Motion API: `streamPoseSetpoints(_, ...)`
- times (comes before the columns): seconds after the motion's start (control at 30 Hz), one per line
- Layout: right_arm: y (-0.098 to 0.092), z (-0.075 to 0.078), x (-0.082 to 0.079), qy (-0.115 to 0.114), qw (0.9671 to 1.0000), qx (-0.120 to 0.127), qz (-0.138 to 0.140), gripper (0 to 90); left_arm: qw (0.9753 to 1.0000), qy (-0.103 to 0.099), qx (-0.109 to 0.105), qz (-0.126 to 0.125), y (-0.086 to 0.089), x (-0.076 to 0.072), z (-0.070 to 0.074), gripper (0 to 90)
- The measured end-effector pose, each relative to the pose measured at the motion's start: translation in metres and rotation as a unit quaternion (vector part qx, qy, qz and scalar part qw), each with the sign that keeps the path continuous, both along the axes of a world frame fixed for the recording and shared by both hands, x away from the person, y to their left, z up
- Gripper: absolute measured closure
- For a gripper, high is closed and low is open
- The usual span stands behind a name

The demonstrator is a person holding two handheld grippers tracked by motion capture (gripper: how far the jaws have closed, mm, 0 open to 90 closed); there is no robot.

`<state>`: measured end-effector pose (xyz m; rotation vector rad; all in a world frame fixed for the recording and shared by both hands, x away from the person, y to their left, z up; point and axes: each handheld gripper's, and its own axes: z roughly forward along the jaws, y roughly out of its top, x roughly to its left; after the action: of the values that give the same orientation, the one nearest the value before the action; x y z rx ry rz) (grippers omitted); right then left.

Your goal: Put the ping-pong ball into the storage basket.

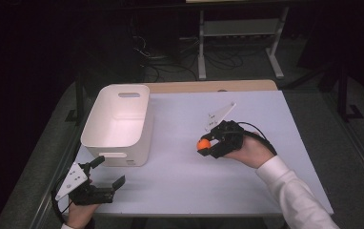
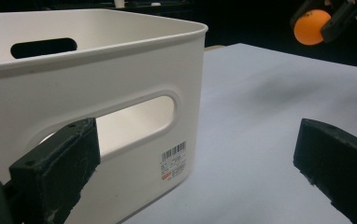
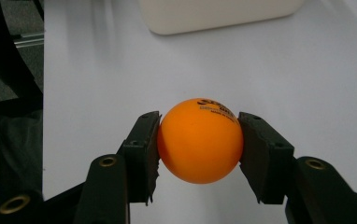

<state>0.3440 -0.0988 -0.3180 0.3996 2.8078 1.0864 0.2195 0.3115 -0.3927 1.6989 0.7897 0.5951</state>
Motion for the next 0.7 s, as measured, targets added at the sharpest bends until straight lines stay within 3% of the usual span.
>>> streamPoseSetpoints(0.7,0.023,0.031,0.009,-0.016,0.9997,0.008,0.017,49.2,1.0,-0.008,-0.001,0.004,0.001,-0.001,0.001,0.2)
